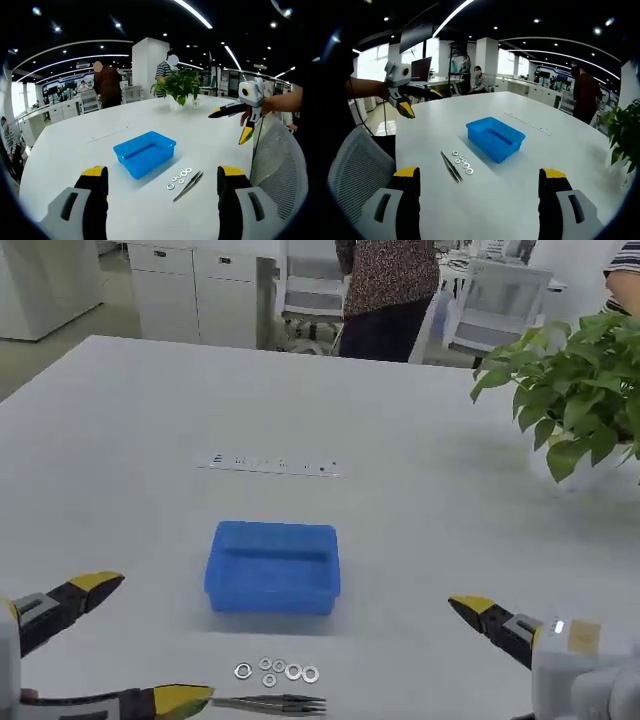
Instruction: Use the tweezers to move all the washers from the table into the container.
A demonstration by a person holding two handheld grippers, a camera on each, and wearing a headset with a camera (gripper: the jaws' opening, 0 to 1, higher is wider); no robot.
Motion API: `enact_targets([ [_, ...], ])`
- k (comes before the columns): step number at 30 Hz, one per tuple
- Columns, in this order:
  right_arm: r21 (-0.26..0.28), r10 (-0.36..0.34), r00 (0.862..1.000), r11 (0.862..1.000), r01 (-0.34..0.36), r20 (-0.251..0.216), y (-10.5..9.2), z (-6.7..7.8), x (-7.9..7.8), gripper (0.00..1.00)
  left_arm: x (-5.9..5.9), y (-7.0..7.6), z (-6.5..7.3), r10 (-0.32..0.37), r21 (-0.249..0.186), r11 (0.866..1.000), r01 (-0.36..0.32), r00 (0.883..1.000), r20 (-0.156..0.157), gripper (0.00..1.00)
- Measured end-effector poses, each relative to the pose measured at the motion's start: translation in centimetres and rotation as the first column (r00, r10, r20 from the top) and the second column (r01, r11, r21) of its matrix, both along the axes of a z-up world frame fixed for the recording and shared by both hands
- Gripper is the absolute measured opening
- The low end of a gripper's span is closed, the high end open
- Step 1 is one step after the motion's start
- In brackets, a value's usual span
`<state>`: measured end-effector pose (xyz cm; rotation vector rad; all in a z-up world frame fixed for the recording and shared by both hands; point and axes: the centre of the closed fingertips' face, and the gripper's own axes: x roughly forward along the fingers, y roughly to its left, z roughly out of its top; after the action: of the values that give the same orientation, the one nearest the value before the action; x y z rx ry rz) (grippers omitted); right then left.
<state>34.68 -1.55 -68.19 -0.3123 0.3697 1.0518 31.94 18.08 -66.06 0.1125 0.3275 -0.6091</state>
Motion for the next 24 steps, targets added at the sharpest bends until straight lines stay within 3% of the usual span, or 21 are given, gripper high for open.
enact_targets([
  [24,-0.017,0.018,1.0,1.0,-0.018,0.004,0.22,0.02,-0.04,1.0,-0.15,0.09,0.05,-0.008,0.007,1.0,0.008,1.0,0.004,0.95],
])
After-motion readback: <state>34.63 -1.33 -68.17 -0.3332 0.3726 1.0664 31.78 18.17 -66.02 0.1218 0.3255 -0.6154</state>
